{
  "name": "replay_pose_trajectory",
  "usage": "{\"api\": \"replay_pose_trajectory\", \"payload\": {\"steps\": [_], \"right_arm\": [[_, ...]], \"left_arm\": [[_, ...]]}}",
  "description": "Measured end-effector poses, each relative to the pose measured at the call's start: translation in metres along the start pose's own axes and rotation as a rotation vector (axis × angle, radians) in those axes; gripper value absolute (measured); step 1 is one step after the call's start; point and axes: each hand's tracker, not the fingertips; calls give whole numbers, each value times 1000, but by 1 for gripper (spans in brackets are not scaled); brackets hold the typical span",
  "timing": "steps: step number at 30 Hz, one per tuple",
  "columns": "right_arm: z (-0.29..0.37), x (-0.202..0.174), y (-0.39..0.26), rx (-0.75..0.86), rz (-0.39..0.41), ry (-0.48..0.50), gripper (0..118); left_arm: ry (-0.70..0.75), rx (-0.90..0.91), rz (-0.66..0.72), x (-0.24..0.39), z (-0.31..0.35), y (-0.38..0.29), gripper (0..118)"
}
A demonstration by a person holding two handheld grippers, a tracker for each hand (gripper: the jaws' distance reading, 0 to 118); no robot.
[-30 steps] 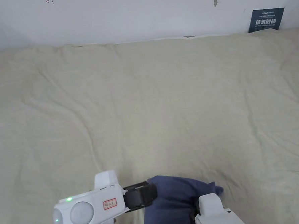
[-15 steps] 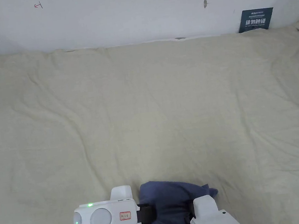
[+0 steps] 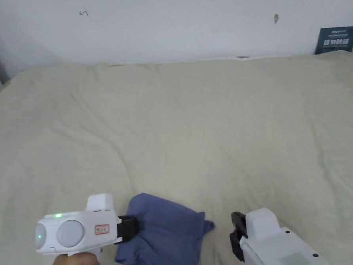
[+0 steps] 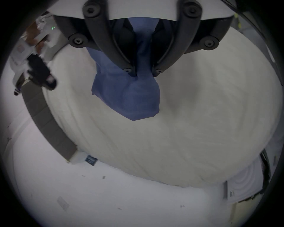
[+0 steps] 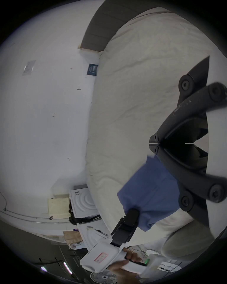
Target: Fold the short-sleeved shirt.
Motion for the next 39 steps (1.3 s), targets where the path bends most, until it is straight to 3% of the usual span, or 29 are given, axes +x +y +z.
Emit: {"api": "replay_pose_trajectory", "payload": {"steps": [10,13,18,19,20,21,22,23,25,28,39], "right_arm": [[-21,-19,34,36,36,0,1],[-25,-28,42,33,36,2,1],[-31,-34,51,24,23,6,1],[-30,-34,51,23,19,5,1],[-29,-34,52,24,18,6,1],[-27,-34,54,26,19,4,2],[-26,-34,57,30,19,0,2],[-23,-34,61,38,15,-4,2],[-15,-32,68,56,0,-6,2],[3,-29,78,102,-7,-18,2],[76,20,126,301,11,-106,2]], "left_arm": [[414,-40,-15,-190,12,67,18],[537,-72,-15,-212,22,62,18],[522,-89,49,-259,21,66,22],[512,-89,55,-259,20,64,33],[512,-99,64,-258,20,65,54],[514,-102,81,-269,9,66,91],[510,-99,100,-267,10,66,115],[489,-90,105,-262,16,66,118],[450,40,96,-235,32,62,110],[450,76,73,-200,52,66,110],[340,591,-62,-22,173,85,110]]}}
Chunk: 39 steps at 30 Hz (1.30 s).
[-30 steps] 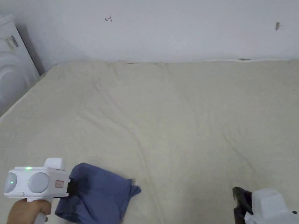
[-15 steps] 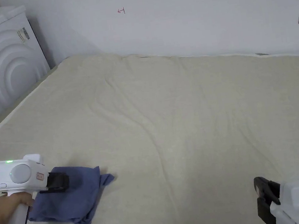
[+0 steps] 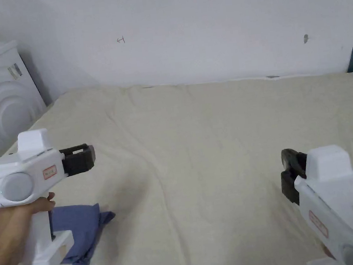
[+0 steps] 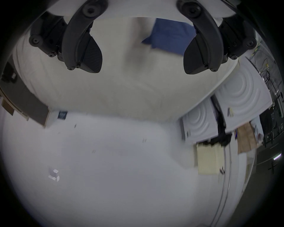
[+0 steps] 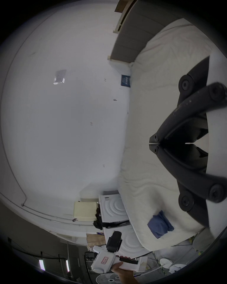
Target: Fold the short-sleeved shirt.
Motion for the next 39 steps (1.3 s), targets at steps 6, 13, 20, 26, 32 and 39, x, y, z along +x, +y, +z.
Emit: {"api": "replay_pose_trajectory", "payload": {"steps": [6,13,20,26,32,39], "right_arm": [[34,35,27,98,15,-110,2],[70,71,34,161,38,-223,2],[94,96,28,179,20,-278,2],[103,101,23,176,11,-301,2],[103,107,17,172,-1,-304,2],[104,105,15,168,-9,-301,2]], "left_arm": [[-62,273,-1,85,63,15,111],[-82,438,2,167,83,-17,110],[-130,456,-8,215,78,-54,52],[-154,422,-31,231,75,-76,0],[-161,413,-30,233,76,-80,0],[-162,416,-26,229,79,-78,0]]}}
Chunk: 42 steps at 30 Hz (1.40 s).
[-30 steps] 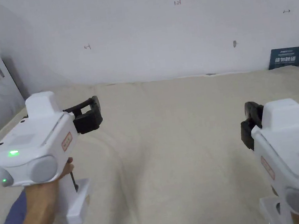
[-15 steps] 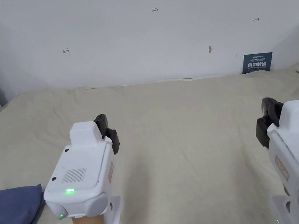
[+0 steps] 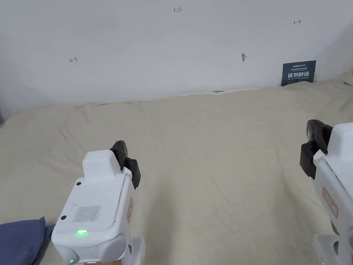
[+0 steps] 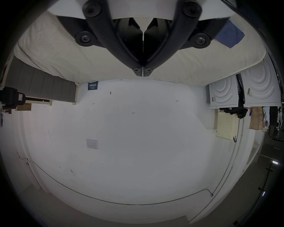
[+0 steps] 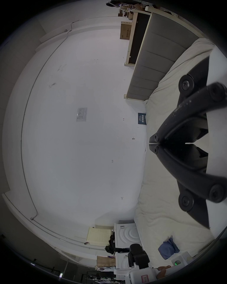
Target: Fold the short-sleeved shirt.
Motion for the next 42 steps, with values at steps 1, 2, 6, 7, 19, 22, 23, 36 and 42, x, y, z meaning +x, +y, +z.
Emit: {"api": "replay_pose_trajectory", "payload": {"steps": [1,2,6,7,19,22,23,36,42], "right_arm": [[0,0,0,0,0,0,2],[0,0,0,-1,-1,0,2],[0,0,-1,-2,-6,0,2],[0,0,0,-1,-7,0,2],[1,0,-2,-1,-7,0,2],[1,1,-3,-3,-12,2,2],[1,1,-3,-3,-10,1,2],[4,-1,-1,-2,-10,-2,2],[6,-2,-1,-4,-11,-3,2]], "left_arm": [[-2,2,1,0,0,0,0],[-5,2,4,-1,0,1,0],[-4,2,4,-1,1,1,0],[-5,0,1,-1,2,1,0],[-11,-8,-5,-2,3,-1,0],[-14,-10,1,-4,3,-1,0],[-14,-9,-1,-2,3,-1,0],[-12,-12,9,-4,4,0,0],[-8,-11,8,-5,5,-1,0]]}}
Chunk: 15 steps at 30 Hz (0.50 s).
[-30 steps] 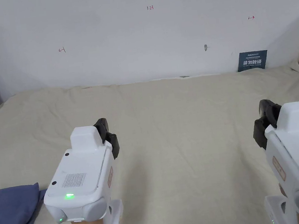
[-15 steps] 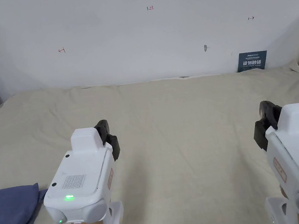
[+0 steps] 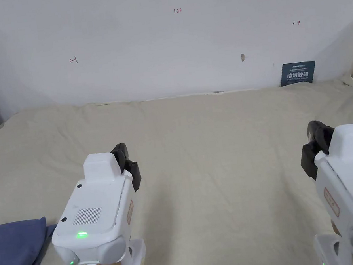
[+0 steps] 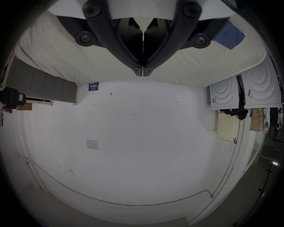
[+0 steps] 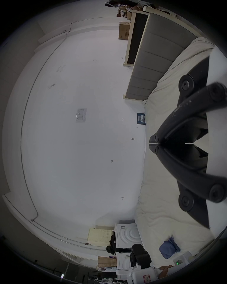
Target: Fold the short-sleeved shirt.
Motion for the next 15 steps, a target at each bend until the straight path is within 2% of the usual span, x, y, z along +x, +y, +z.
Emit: {"api": "replay_pose_trajectory", "payload": {"steps": [5,7,8,9,11,12,13,15], "right_arm": [[1,-1,0,2,-5,-5,5],[-1,0,-1,-7,-5,1,24],[-2,0,-1,-15,-7,12,36],[-3,0,-1,-17,-8,19,52],[-6,-1,-3,-20,-6,13,84],[-7,-1,-3,-24,-3,9,101],[-7,-2,-4,-24,0,4,118],[-6,-3,-5,-10,0,2,118]], "left_arm": [[-3,8,-5,0,1,2,4],[-12,5,1,-1,2,4,25],[-17,-2,5,-2,2,5,41],[-18,-5,7,-1,2,6,69],[-17,-11,8,-2,1,6,113],[-16,-9,11,-1,2,6,118],[-22,25,19,-1,4,6,118],[-16,7,12,0,4,7,118]]}}
